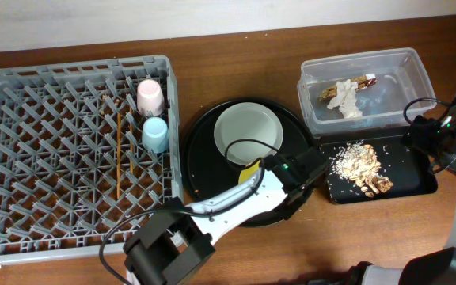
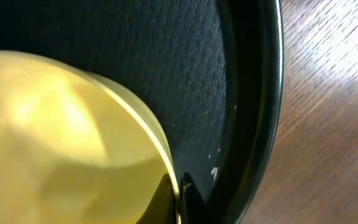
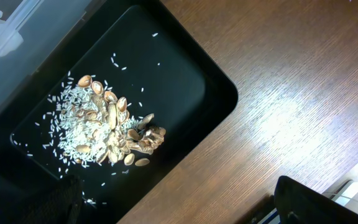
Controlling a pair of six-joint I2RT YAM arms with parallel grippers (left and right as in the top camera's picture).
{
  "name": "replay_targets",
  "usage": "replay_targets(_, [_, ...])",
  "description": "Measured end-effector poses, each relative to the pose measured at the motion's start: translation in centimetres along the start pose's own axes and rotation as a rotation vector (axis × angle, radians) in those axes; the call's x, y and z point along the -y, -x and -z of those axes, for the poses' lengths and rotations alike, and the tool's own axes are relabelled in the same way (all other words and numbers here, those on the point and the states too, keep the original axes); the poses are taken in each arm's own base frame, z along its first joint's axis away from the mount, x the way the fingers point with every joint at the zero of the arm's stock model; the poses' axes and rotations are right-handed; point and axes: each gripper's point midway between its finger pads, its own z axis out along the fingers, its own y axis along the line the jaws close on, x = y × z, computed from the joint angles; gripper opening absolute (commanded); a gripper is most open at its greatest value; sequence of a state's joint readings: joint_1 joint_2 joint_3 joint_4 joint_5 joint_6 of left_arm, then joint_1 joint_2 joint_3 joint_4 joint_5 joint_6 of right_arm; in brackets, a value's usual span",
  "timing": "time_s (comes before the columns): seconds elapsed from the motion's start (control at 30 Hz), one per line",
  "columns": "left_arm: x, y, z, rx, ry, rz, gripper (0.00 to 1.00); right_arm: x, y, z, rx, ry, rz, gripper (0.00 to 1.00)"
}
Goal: Sort waste into correct bins and load items into the dishwasher rack
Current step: 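Carry the yellow bowl into the rack's front section and release it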
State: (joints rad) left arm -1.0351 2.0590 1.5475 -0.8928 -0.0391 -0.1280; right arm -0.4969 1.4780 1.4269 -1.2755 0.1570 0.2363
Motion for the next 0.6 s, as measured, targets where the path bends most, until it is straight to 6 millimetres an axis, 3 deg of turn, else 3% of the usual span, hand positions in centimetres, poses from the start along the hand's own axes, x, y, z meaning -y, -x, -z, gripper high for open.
replay_targets(0.07, [-0.8, -0.2, 1.6, -0.039, 0.01, 0.014, 0.0, 0.0, 0.0, 0.0, -0.001, 0.0, 0.001, 0.99])
replay_targets(0.13, [-2.4, 0.5, 4.8, -0.046, 0.016, 0.056, 0.01, 0.0, 0.0, 0.0, -0.001, -0.001, 0.001, 0.99])
replay_targets(0.2, [-4.6, 2.0, 10.0, 0.043, 0.017, 0.106, 0.0, 0.0, 0.0, 0.0, 0.0, 0.0, 0.0, 0.99])
replay_targets(0.23, [-6.1, 2.5, 13.4, 0.123, 0.017, 0.142, 0.01, 0.0, 0.0, 0.0, 0.0, 0.0, 0.001, 0.99])
replay_targets(0.27, [-8.2, 2.3, 17.4, 0.208, 0.026, 0.192, 0.01, 0.0, 0.0, 0.0, 0.0, 0.0, 0.0, 0.99])
replay_targets(0.33, [-12.5, 0.6, 22.6, 0.316, 0.033, 0.305, 0.01, 0.0, 0.0, 0.0, 0.0, 0.0, 0.001, 0.99])
replay_targets(0.37, [-14.6, -0.3, 24.3, 0.352, 0.026, 0.362, 0.0, 0.0, 0.0, 0.0, 0.0, 0.0, 0.0, 0.99])
replay_targets(0.4, [-16.6, -1.6, 25.5, 0.374, -0.021, 0.412, 0.01, 0.0, 0.0, 0.0, -0.001, -0.001, 0.0, 0.99])
replay_targets(0.47, [-19.3, -4.1, 26.2, 0.374, -0.149, 0.479, 0.0, 0.0, 0.0, 0.0, 0.0, 0.0, 0.001, 0.99])
replay_targets(0.53, [-20.3, -6.3, 27.2, 0.413, -0.358, 0.491, 0.0, 0.0, 0.0, 0.0, -0.001, -0.001, 0.0, 0.98])
replay_targets(0.6, [-19.9, -7.8, 28.6, 0.472, -0.529, 0.474, 0.0, 0.0, 0.0, 0.0, 0.0, 0.0, 0.0, 0.99])
